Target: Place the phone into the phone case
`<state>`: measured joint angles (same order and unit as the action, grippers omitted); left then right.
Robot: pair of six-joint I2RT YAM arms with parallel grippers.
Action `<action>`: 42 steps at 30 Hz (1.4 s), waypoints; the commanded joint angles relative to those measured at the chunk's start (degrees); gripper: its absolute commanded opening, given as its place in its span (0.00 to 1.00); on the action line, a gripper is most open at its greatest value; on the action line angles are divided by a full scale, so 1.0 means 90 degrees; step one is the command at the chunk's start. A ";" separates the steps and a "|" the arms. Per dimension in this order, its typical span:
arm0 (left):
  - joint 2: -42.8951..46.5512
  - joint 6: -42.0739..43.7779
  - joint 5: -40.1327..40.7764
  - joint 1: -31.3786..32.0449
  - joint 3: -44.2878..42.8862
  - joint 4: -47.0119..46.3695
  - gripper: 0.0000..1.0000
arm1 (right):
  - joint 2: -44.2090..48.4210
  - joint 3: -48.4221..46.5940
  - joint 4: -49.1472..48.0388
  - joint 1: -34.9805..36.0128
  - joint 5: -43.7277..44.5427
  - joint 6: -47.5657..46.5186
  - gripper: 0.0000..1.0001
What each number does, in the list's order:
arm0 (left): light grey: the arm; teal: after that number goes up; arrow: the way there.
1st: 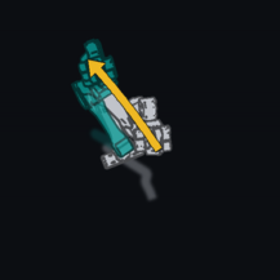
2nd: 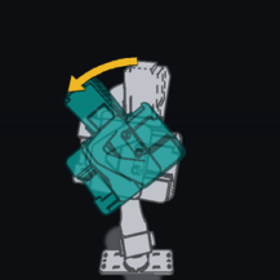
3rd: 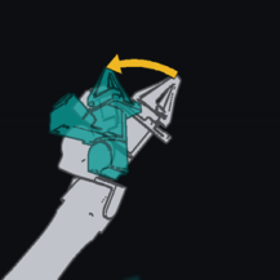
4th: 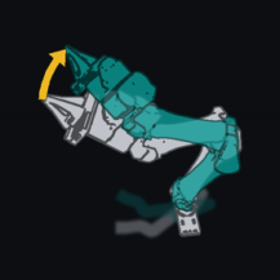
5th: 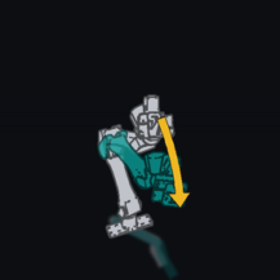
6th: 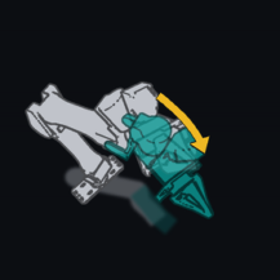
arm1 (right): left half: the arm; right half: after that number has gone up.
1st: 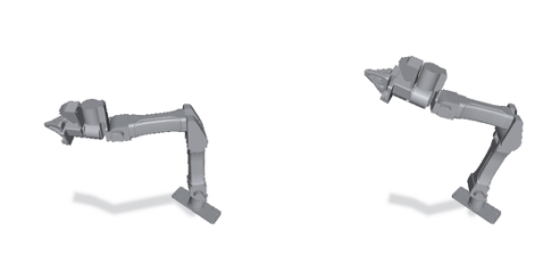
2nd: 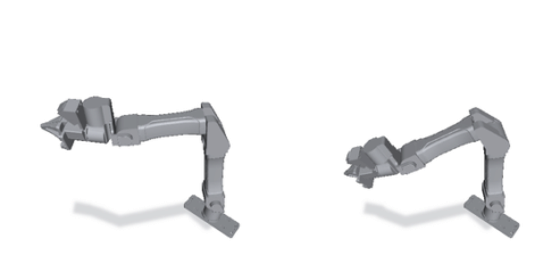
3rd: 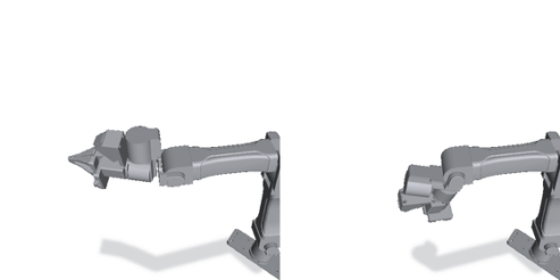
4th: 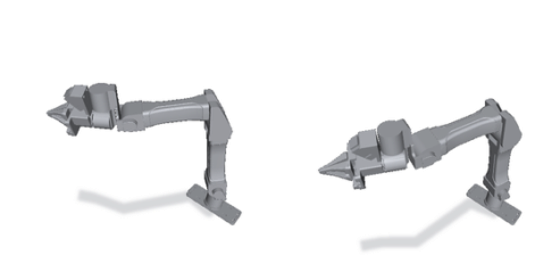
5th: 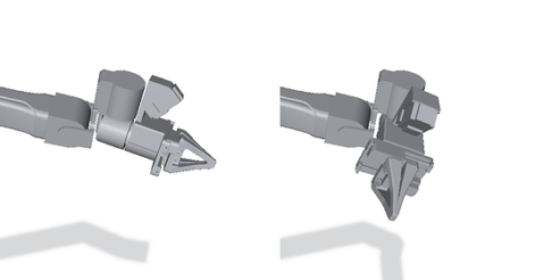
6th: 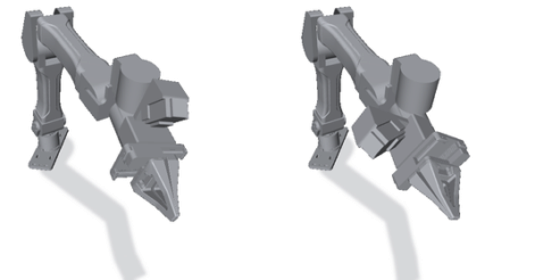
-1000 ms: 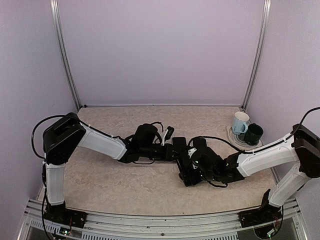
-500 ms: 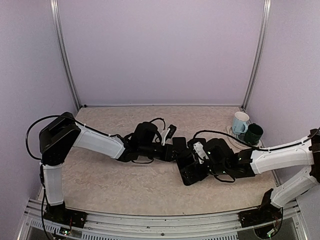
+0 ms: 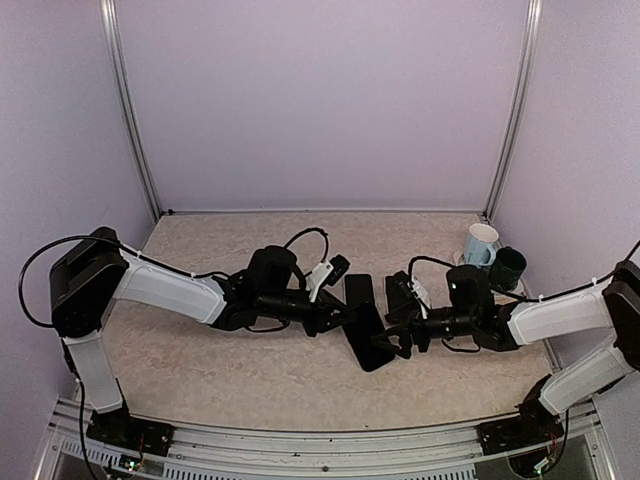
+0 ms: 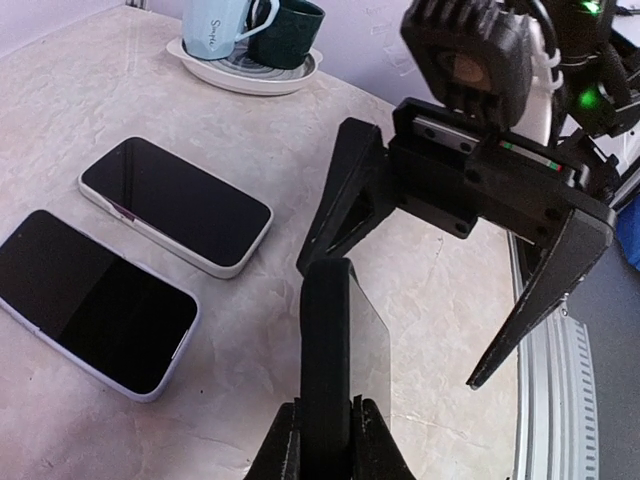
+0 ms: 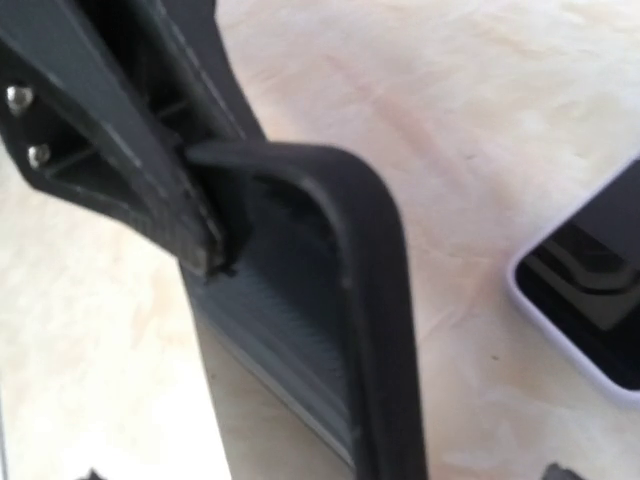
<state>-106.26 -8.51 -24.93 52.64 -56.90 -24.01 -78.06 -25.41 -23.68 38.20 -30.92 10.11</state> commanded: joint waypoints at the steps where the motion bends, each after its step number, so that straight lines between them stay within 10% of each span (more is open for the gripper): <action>1: -0.0015 0.1004 0.0509 -0.0070 0.0105 0.0600 0.00 | -0.0434 0.0075 -0.0814 -0.0168 -0.1066 -0.0527 0.90; 29: -0.0367 0.0746 0.0137 0.0094 -0.0649 0.0307 0.00 | -0.1248 0.0129 -0.1841 0.0024 -0.1821 -0.1326 0.00; 42: 0.0039 0.0406 -0.0452 0.0208 -0.0676 0.0104 0.00 | -0.0113 -0.0036 -0.1565 0.0038 -0.2807 -0.1135 0.00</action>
<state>-106.85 -2.28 -33.47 53.43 -60.60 -20.95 -85.43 -22.63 -32.56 35.97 -46.68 0.32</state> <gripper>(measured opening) 0.126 0.108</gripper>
